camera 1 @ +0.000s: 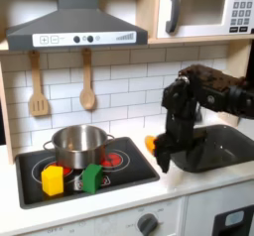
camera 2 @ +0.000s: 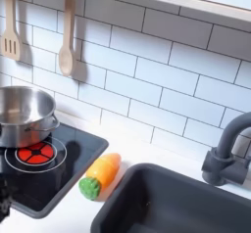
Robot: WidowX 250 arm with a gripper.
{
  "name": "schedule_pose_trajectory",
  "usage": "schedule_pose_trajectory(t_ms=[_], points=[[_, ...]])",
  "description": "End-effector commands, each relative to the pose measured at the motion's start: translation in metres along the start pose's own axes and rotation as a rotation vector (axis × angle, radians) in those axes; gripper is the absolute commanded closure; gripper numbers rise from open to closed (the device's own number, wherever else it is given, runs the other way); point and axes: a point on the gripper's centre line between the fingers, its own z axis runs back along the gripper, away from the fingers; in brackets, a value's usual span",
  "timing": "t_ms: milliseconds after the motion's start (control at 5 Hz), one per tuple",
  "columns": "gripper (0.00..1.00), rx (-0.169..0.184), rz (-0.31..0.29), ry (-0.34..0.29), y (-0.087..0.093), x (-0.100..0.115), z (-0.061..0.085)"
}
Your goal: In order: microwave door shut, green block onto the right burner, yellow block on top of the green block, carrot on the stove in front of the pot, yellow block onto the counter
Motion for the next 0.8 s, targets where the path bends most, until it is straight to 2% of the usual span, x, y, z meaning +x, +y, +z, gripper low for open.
schedule_pose_trajectory(t_ms=[0, 200, 400, 600], points=[[0.0, 0.015, 0.064, -0.016, 0.024, 0.026, 0.001], [0.0, 0.022, 0.088, -0.002, 0.035, 0.031, -0.002], [0.0, -0.01, 0.089, 0.011, 0.052, 0.034, -0.007], [0.0, -0.005, 0.077, 0.018, 0.067, 0.034, -0.01]])
